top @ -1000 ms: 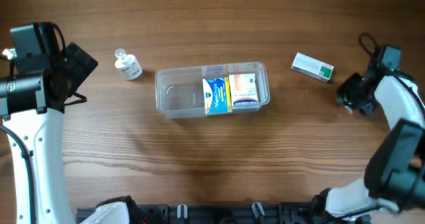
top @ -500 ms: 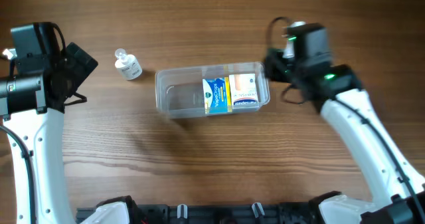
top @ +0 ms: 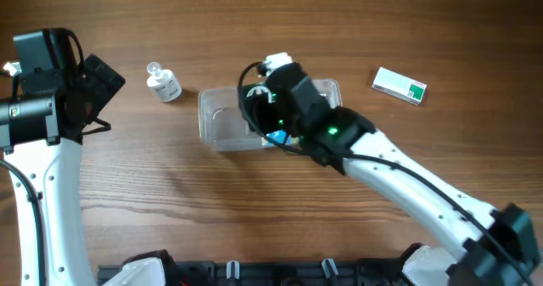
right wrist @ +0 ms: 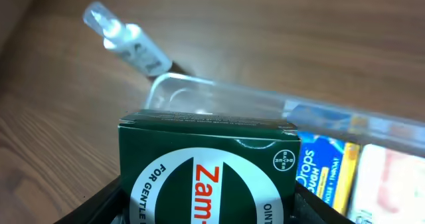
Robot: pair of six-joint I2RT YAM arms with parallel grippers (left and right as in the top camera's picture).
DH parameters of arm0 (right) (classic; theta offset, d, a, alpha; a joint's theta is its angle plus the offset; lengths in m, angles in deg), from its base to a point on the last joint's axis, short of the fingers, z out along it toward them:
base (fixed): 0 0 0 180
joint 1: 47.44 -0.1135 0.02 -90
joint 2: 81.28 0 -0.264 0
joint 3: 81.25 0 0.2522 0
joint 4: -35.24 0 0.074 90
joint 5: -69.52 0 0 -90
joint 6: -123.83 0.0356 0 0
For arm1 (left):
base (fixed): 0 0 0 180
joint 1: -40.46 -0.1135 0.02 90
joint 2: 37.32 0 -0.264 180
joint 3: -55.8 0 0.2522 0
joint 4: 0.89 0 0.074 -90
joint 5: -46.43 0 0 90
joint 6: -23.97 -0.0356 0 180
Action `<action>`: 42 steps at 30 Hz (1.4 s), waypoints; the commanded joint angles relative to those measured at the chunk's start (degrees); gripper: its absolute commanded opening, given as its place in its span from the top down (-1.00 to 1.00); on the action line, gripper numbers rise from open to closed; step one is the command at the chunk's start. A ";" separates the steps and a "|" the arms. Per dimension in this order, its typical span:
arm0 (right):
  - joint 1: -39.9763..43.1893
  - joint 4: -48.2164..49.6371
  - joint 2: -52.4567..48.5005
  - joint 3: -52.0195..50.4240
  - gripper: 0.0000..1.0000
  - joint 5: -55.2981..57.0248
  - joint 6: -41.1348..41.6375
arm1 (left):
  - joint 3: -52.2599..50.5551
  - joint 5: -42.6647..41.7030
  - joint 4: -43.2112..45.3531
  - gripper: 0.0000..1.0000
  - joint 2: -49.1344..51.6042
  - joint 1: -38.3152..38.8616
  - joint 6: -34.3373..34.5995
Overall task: Pack container
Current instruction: 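Lift the tin and carry it left over the container, then lower the tin into the container's left end and release it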
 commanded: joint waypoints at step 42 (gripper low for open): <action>-2.97 8.68 -21.86 1.16 0.00 4.09 1.31 | 0.61 0.33 -0.04 -1.00 -0.20 -0.31 -0.07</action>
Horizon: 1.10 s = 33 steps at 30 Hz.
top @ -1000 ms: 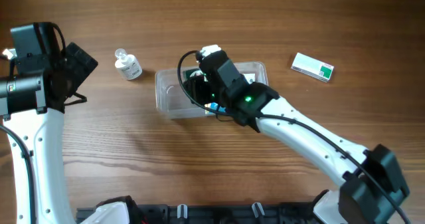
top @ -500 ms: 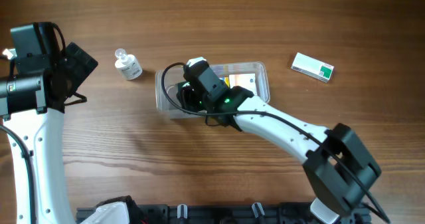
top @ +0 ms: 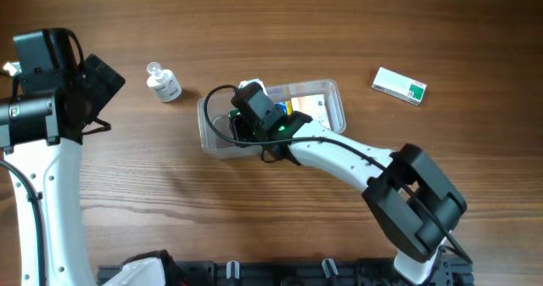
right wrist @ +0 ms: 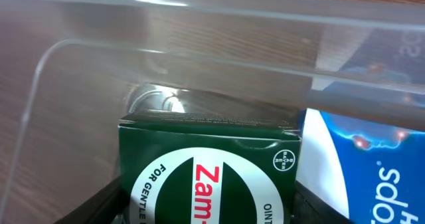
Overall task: Pack container
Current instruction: 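Lower the tin into the container's left end and release it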
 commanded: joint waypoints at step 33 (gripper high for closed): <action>0.20 0.07 -1.11 4.55 0.48 -0.35 -2.80 | 0.61 0.33 -0.04 -0.99 -0.20 -0.31 -0.07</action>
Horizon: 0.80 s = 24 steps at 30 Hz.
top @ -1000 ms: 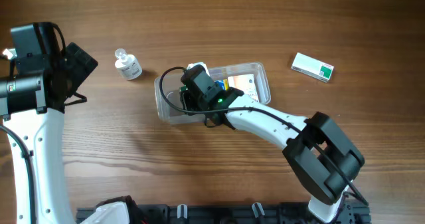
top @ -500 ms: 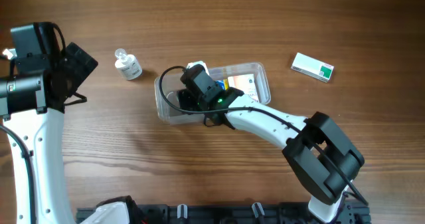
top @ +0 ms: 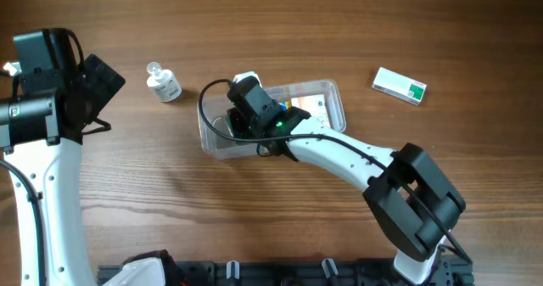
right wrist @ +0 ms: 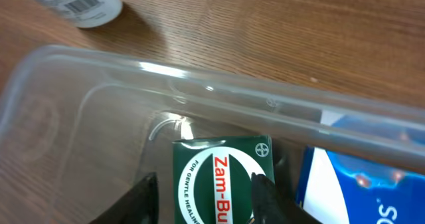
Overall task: Pack container
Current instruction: 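Lower the tin into the container's left end and release it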
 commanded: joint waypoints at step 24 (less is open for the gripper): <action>9.62 -32.46 8.39 15.30 0.92 -25.75 -23.65 | 0.61 0.33 -0.04 -0.99 -0.20 -0.31 -0.09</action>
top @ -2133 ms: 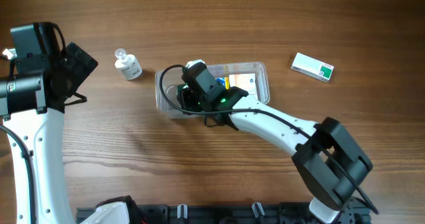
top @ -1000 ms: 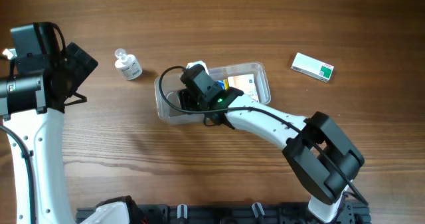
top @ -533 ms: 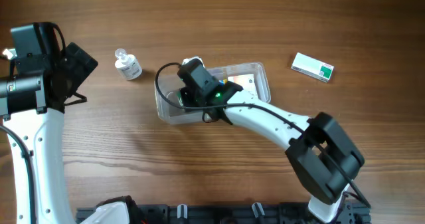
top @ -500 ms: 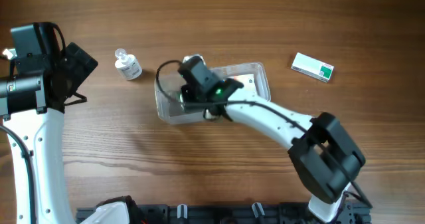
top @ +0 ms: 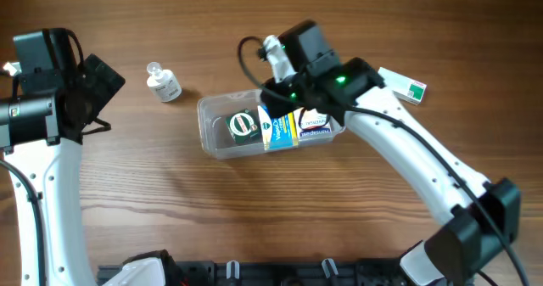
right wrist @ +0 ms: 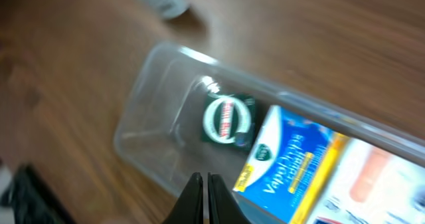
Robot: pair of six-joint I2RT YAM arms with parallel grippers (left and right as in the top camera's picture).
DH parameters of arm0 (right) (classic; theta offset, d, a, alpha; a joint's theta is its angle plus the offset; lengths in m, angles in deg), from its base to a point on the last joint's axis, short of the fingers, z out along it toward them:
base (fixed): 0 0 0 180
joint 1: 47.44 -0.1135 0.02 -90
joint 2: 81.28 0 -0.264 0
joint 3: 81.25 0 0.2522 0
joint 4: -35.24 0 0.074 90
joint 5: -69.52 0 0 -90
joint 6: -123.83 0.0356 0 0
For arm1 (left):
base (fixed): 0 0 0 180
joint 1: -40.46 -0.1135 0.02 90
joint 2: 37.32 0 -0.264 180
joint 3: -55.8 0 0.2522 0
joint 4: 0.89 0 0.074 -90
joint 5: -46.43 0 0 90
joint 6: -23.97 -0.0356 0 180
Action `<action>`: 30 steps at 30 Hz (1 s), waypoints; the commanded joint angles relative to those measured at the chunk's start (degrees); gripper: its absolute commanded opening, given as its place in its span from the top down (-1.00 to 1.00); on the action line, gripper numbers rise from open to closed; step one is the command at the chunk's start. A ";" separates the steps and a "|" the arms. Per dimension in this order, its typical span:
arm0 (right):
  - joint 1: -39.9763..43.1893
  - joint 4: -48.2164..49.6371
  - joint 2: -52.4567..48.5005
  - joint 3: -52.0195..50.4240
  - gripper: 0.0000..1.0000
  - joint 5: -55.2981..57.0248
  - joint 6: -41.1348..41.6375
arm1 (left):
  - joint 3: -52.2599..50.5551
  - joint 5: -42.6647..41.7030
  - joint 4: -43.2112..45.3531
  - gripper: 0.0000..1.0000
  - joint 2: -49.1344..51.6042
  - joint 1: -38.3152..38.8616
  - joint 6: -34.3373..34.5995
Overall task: Pack container
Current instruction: 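Lower the tin into the container's left end and release it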
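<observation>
The clear plastic container (top: 205,126) lies mid-table. Inside it stand a green Zam-Buk box (top: 243,125), a blue VapoDrops box (top: 276,126) and a white box (top: 316,126). The right wrist view shows the container (right wrist: 133,121) with the green box (right wrist: 227,119) beside the blue box (right wrist: 292,159). My right gripper (right wrist: 201,179) hangs above the container's near rim, shut with nothing in it; overhead, this right gripper (top: 273,92) is over the container's far edge. My left gripper (top: 102,81) is raised at the far left.
A small white bottle (top: 163,82) stands left of the container, also in the right wrist view as a blurred bottle. A white and green carton (top: 403,86) lies at the back right, partly behind my right arm.
My right gripper was open low in the container around the green box. It is now lifted above the container and shut empty; the green box stays inside. The left arm is unmoved.
My right gripper held the green box just above the container. Then it held the box down inside the container's left part. Then its fingers stood open with the box resting there. Now it is raised, shut and empty.
</observation>
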 commanded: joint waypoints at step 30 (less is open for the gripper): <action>-6.84 9.79 -22.95 0.02 0.91 2.27 -19.21 | 0.61 0.33 -0.04 -1.00 -0.20 -0.31 -0.07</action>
